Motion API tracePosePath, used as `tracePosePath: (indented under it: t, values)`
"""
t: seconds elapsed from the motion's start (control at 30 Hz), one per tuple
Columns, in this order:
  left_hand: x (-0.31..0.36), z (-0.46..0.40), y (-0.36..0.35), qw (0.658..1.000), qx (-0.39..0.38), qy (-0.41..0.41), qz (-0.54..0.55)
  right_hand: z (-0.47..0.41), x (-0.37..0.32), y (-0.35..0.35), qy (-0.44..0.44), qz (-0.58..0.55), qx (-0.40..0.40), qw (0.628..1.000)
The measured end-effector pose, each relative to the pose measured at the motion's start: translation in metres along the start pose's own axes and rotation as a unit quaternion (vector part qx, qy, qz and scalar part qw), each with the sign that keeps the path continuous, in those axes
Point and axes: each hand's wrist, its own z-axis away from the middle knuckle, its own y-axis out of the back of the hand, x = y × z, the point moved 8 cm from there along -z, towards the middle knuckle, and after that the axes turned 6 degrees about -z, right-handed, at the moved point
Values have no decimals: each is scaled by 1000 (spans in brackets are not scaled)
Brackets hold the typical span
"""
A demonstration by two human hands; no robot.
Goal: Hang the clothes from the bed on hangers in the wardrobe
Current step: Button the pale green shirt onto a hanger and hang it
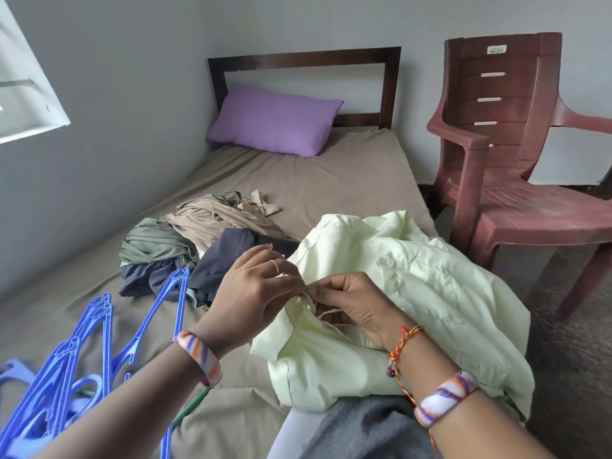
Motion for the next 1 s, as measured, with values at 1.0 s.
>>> tracePosePath:
  t: [1.0]
  values:
    - [12,41,-13,996,31,30,-73,-5,36,-17,14,39,-46,998]
